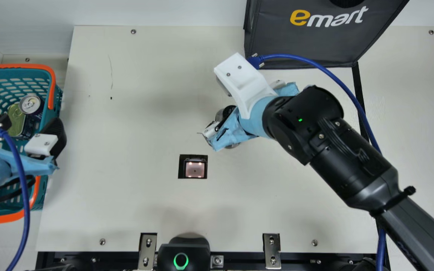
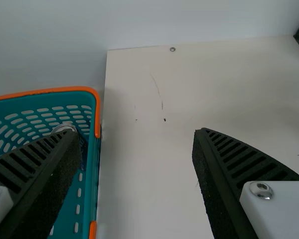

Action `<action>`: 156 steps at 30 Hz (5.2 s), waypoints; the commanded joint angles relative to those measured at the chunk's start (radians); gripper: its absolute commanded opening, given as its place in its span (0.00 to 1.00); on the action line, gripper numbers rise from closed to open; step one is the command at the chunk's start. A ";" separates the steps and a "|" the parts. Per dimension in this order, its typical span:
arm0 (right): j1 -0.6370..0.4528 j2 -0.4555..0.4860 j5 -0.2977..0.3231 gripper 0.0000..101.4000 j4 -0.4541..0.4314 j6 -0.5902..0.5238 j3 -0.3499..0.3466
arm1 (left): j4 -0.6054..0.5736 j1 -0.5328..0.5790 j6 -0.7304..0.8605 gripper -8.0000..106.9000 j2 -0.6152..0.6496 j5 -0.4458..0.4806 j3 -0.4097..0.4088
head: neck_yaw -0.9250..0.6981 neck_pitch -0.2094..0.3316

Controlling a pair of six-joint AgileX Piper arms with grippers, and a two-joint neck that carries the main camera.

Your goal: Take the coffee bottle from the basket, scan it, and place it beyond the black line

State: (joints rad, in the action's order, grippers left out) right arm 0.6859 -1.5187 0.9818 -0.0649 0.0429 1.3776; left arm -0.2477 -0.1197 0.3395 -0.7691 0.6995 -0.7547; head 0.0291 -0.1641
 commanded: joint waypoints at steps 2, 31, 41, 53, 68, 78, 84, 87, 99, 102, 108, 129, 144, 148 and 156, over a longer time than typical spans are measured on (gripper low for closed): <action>0.001 -0.009 0.000 0.90 -0.003 0.000 0.002 | 0.000 0.000 0.000 0.85 0.000 0.000 0.000 | -0.002 0.026; -0.004 -0.043 -0.006 0.00 -0.006 0.004 -0.006 | 0.000 0.000 0.000 0.85 0.000 0.000 0.000 | -0.002 0.026; 0.000 -0.038 0.003 0.00 -0.008 0.004 0.016 | 0.000 0.000 0.000 0.85 0.000 0.000 0.000 | -0.002 0.026; 0.015 -0.033 0.009 0.00 -0.023 0.008 0.037 | 0.000 0.000 0.000 0.85 0.000 0.000 0.000 | -0.002 0.026; 0.023 -0.022 0.020 0.00 -0.046 0.012 0.049 | 0.000 0.000 0.000 0.85 0.000 0.000 0.000 | 0.208 0.026; 0.025 -0.016 0.029 0.00 -0.055 0.015 0.053 | 0.000 0.000 0.000 0.85 0.000 0.000 0.000 | 0.347 0.026; 0.026 -0.013 0.040 0.00 -0.060 0.017 0.051 | 0.000 0.000 0.000 0.85 0.000 0.000 0.000 | 0.347 0.026; 0.026 -0.010 0.046 0.00 -0.063 0.018 0.050 | 0.000 0.000 0.000 0.85 0.000 0.000 0.000 | 0.347 0.026; -0.020 -0.003 0.116 0.00 -0.066 0.016 0.073 | 0.000 0.000 0.000 0.85 0.000 0.000 0.000 | 0.347 0.026; -0.046 -0.002 0.136 0.00 -0.066 0.014 0.083 | 0.000 0.000 0.000 0.85 0.000 0.000 0.000 | 0.347 0.026; -0.114 0.000 0.166 0.00 -0.063 0.007 0.105 | 0.000 0.000 0.000 0.85 0.000 0.000 0.000 | 0.347 0.026; -0.449 0.001 0.182 0.00 -0.041 -0.017 0.149 | 0.000 0.000 0.000 0.85 0.000 0.000 0.000 | 0.347 0.026; -0.710 -0.021 0.213 0.00 -0.008 -0.084 0.200 | 0.000 0.000 0.000 0.85 0.000 0.000 0.000 | 0.347 0.026; -0.778 -0.039 0.222 0.00 0.005 -0.114 0.226 | 0.000 0.000 0.000 0.85 0.000 0.000 0.000 | 0.347 0.026; -0.901 -0.079 0.234 0.00 0.030 -0.173 0.280 | 0.000 0.000 0.000 0.85 0.000 0.000 0.000 | 0.347 0.026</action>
State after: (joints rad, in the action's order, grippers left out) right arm -0.1932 -1.5943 1.2156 -0.0363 -0.1232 1.6524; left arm -0.2477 -0.1197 0.3395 -0.7691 0.6995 -0.7547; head 0.3743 -0.1657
